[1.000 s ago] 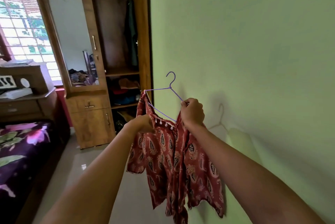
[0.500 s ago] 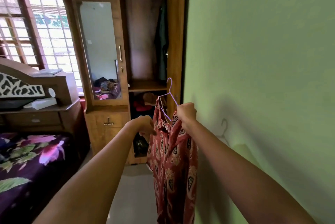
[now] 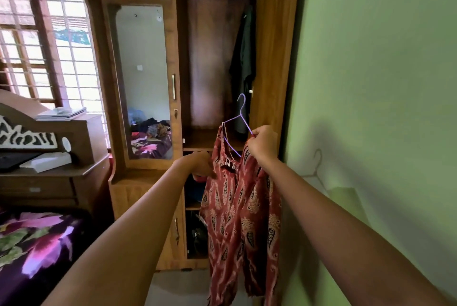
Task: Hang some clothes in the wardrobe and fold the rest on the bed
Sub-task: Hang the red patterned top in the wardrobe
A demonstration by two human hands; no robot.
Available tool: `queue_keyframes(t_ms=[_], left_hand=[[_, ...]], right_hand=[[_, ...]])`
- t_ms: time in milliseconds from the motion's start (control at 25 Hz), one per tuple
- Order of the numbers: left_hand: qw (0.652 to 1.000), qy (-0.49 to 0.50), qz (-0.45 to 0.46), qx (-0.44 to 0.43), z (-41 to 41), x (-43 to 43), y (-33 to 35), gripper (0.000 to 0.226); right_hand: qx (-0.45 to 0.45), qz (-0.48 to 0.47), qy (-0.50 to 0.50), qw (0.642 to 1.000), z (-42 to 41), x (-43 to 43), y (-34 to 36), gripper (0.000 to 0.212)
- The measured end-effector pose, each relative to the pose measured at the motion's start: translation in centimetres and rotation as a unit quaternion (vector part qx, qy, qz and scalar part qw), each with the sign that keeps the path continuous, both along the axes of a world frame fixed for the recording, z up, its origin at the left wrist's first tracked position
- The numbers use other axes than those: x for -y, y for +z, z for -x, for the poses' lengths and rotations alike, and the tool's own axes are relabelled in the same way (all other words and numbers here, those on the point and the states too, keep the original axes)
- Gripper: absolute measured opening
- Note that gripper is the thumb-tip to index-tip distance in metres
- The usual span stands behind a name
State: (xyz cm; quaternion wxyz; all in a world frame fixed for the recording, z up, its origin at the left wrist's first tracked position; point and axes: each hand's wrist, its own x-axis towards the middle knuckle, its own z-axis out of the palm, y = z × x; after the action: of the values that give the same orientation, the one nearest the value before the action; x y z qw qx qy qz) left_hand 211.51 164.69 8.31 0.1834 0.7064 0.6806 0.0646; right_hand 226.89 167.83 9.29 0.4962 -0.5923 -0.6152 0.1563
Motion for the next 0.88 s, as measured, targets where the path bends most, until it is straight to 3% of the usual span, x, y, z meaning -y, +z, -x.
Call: queue_keyframes(t_ms=[240, 440, 720, 880], left_hand=[[0.999, -0.021, -0.016, -0.027, 4.7, -17.2, 5.7, 0.042], [0.996, -0.040, -0.081, -0.029, 6.8, -28.2, 13.7, 0.048], [0.990, -0.039, -0.112, -0.070, 9.0, -43.9, 22.0, 0.052], [0.988, -0.027, -0.126, -0.084, 9.7, -51.5, 26.6, 0.045]], right_hand=[[0.047, -0.057, -0.049, 0.996, 4.5, -15.7, 7.0, 0.017], [0.096, -0.129, -0.103, 0.982, 6.9, -25.7, 15.0, 0.018], [0.280, -0.222, -0.201, 0.912, 9.5, -39.4, 25.5, 0.021], [0.318, -0.240, -0.225, 0.889, 10.3, -47.7, 30.5, 0.026]])
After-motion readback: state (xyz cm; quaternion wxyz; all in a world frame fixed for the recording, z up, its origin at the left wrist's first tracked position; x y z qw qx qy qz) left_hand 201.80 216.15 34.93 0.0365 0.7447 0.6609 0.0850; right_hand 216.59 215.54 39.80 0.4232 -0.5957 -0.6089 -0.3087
